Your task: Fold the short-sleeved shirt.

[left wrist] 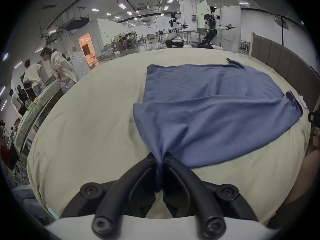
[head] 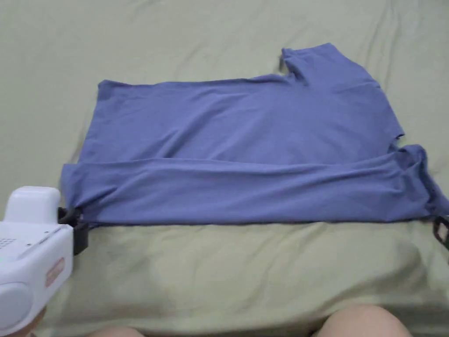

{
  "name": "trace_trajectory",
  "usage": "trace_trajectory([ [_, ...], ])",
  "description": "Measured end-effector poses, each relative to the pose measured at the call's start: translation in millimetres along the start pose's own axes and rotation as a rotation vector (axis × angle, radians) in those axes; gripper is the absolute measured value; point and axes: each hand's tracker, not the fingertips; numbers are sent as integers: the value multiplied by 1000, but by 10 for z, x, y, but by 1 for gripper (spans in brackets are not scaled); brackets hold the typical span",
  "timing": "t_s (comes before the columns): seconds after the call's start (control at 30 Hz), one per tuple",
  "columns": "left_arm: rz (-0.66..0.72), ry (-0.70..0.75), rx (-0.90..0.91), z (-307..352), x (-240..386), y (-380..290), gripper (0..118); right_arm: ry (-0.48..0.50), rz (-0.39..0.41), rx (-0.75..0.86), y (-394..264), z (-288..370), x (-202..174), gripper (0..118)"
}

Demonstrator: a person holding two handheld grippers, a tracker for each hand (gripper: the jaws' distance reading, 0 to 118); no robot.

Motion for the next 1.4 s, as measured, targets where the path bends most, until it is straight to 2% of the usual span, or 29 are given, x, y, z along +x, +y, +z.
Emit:
trace_trajectory([
  [0.03,27,-12,11,57,-34,15,4,-9,5,-12,31,-77,20,19],
  [0.1,65,-30,17,129,-92,66,4,-26,0,-41,55,-234,127,71],
  [0.13,75,-36,24,158,-110,85,4,-25,-1,-51,96,-320,178,83],
  [0.17,80,-40,21,209,-93,114,4,-22,-6,-62,127,-412,229,83],
  [0.2,81,-41,20,228,-67,130,4,-26,-14,-74,128,-505,297,113],
  [0.23,74,-40,18,235,-49,136,4,-30,-17,-64,130,-566,345,115],
  [0.33,53,-57,28,315,44,179,4,-33,-7,-84,189,-817,454,109],
  [0.37,46,-55,35,345,75,187,4,-18,-22,-122,196,-890,489,91],
  [0.4,31,-54,43,365,97,191,4,18,-51,-142,198,-943,525,36],
  [0.43,20,-54,44,364,104,197,4,90,-103,-127,177,-961,545,19],
  [0.47,15,-55,41,358,107,193,4,77,-147,-94,152,-907,518,16],
  [0.53,26,-58,30,386,75,178,4,76,-91,-104,150,-836,528,14],
  [0.7,135,-120,43,605,-91,163,4,99,-98,-46,212,-393,565,14],
  [0.87,110,-137,54,1006,-231,33,4,134,-25,-48,219,224,484,14],
  [0.97,104,-174,22,1214,-334,-160,4,144,-16,-106,20,489,501,14],
  [1.07,119,-199,-13,1304,-375,-433,4,100,61,-158,-244,622,418,14],
  [1.17,131,-236,-71,1243,-343,-685,4,70,52,-178,-550,547,439,14],
  [1.2,129,-225,-70,1217,-304,-747,5,41,76,-153,-633,543,425,14],
  [1.23,129,-208,-62,1197,-279,-792,12,23,86,-120,-676,549,409,14],
  [1.27,124,-144,-53,1191,-271,-831,30,0,89,-106,-697,546,396,16],
  [1.3,126,-111,-65,1190,-292,-828,84,-49,98,-100,-691,558,383,38],
  [1.33,144,-106,-76,1202,-324,-819,116,-111,103,-103,-662,571,388,72],
  [1.37,191,-118,-40,1249,-383,-805,118,-142,86,-101,-627,592,421,106],
  [1.4,235,-132,-5,1318,-451,-750,118,-139,52,-76,-557,648,467,118],
])
